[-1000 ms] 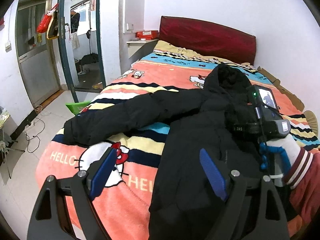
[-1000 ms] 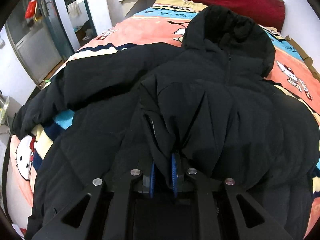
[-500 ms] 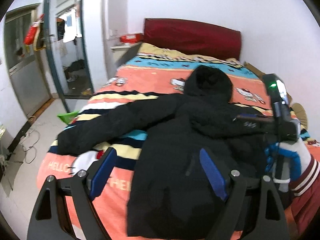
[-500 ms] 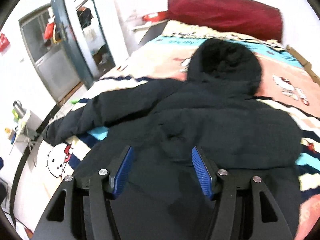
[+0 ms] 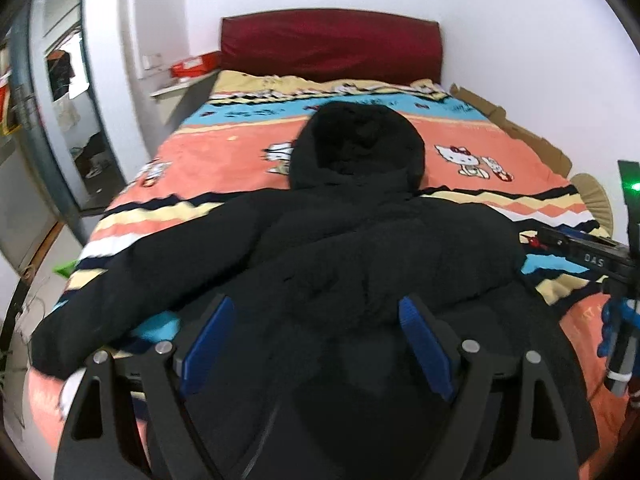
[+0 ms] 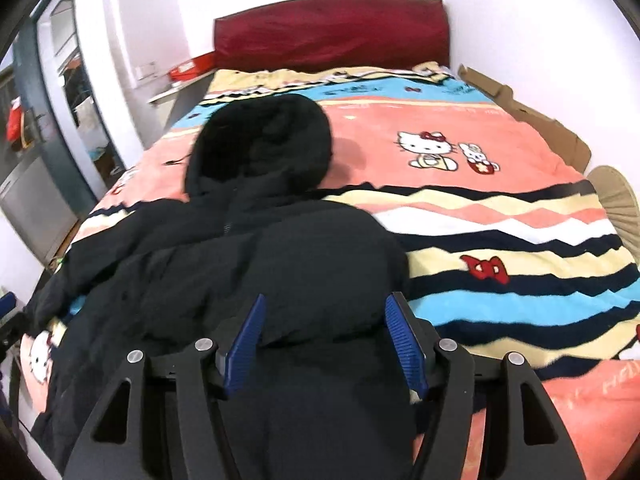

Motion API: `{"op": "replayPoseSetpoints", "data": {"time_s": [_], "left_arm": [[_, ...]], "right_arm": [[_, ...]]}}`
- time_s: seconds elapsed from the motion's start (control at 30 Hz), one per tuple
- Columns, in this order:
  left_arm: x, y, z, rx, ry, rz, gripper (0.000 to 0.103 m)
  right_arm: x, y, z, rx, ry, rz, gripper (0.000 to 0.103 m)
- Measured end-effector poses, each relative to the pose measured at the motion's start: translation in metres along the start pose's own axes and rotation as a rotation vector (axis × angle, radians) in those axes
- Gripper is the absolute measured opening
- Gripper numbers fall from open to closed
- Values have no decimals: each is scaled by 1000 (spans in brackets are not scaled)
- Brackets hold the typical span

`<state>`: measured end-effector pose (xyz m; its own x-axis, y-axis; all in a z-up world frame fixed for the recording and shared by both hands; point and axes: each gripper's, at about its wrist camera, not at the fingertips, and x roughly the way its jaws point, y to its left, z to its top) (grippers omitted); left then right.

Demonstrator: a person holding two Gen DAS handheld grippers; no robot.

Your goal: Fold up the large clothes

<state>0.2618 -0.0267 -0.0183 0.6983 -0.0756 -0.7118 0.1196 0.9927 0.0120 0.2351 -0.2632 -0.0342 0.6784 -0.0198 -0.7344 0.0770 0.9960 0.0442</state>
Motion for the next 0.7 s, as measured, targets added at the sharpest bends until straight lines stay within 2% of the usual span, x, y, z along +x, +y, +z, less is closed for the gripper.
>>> {"op": "replayPoseSetpoints", "data": {"time_s": [0.2, 0.37, 0.43, 0.53, 0.7], "left_arm": [[93, -28, 26, 33, 45, -20, 85], [158, -27, 18, 28, 126, 21, 85], [174, -18, 8, 2, 168, 28, 85], [182, -10, 3, -20, 187, 34, 85], [173, -10, 2, -4, 190, 51, 85]], "right_arm": [[64, -3, 17, -15, 22, -27, 62], [112, 4, 8, -43, 70, -39, 64], [123, 6, 2, -37, 75, -30, 66], [132, 5, -4, -23, 92, -12, 70], [126, 6, -5, -13, 119, -41, 71]]}}
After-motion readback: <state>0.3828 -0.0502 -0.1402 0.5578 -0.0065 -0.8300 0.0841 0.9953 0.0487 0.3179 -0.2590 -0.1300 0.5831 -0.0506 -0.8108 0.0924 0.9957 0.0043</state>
